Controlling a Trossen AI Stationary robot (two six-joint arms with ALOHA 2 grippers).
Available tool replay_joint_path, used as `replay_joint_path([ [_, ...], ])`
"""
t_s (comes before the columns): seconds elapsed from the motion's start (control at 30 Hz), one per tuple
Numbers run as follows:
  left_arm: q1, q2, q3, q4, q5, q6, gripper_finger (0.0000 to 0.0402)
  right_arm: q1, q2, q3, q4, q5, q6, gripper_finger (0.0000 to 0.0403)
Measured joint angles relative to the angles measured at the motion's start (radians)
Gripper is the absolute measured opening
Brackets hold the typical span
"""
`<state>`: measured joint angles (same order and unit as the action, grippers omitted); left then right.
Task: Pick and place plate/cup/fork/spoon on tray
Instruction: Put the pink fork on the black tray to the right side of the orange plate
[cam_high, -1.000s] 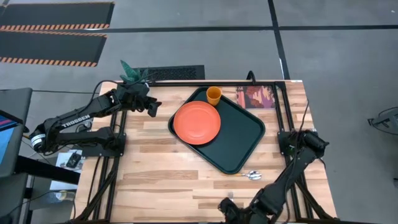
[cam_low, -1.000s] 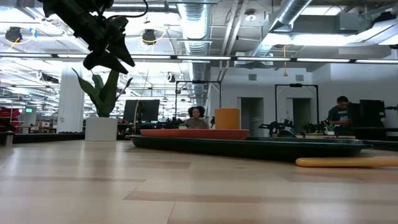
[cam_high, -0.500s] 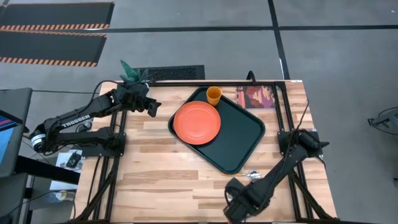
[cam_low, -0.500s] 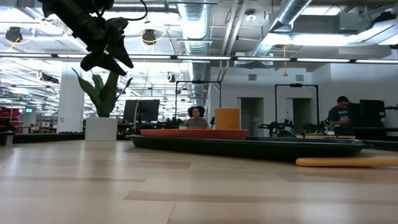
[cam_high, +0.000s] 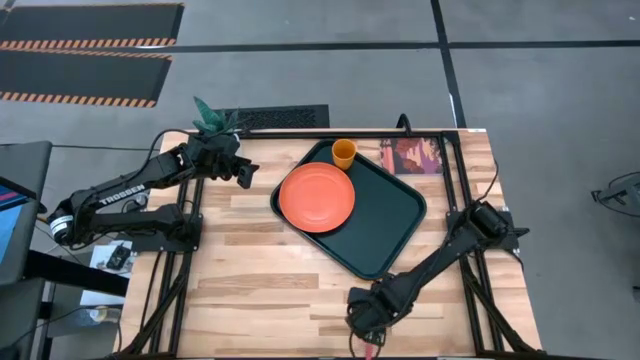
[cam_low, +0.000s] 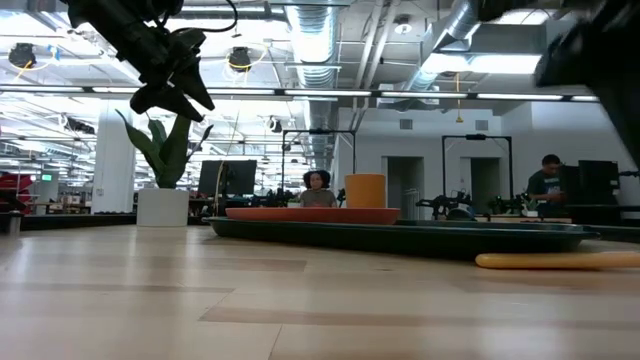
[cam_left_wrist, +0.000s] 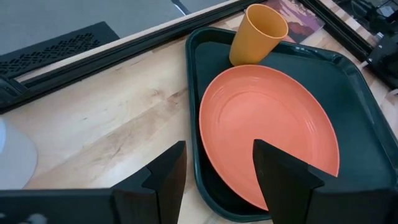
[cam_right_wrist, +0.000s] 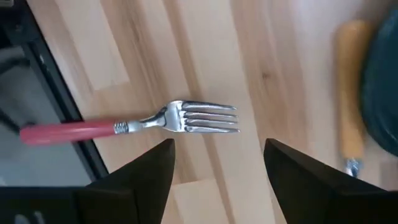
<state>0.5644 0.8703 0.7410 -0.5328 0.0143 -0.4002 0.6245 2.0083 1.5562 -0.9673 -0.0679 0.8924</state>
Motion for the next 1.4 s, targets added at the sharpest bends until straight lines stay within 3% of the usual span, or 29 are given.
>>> replay_joint_path([
  [0.47, 0.0, 0.0, 0.0, 0.0, -0.002, 0.004, 0.0171, -0.051, 0.0, -0.057, 0.075, -0.042, -0.165, 0.0269],
  [0.9, 0.0, 0.0, 0.0, 0.0, -0.013, 0.005, 0.0171, -0.073, -0.001, -0.174, 0.231, -0.136, -0.169, 0.0262],
  [1.03, 0.0, 0.0, 0.0, 0.0, -0.027, 0.005, 0.0171, -0.078, -0.001, -0.174, 0.248, -0.144, -0.183, 0.0216],
  [1.33, 0.0, 0.0, 0.0, 0.0, -0.03, 0.005, 0.0171, -0.086, -0.003, -0.173, 0.22, -0.13, -0.194, 0.0028],
  [1.4, 0.0, 0.0, 0.0, 0.0, -0.03, 0.005, 0.0171, -0.087, -0.003, -0.173, 0.225, -0.129, -0.194, 0.0012],
])
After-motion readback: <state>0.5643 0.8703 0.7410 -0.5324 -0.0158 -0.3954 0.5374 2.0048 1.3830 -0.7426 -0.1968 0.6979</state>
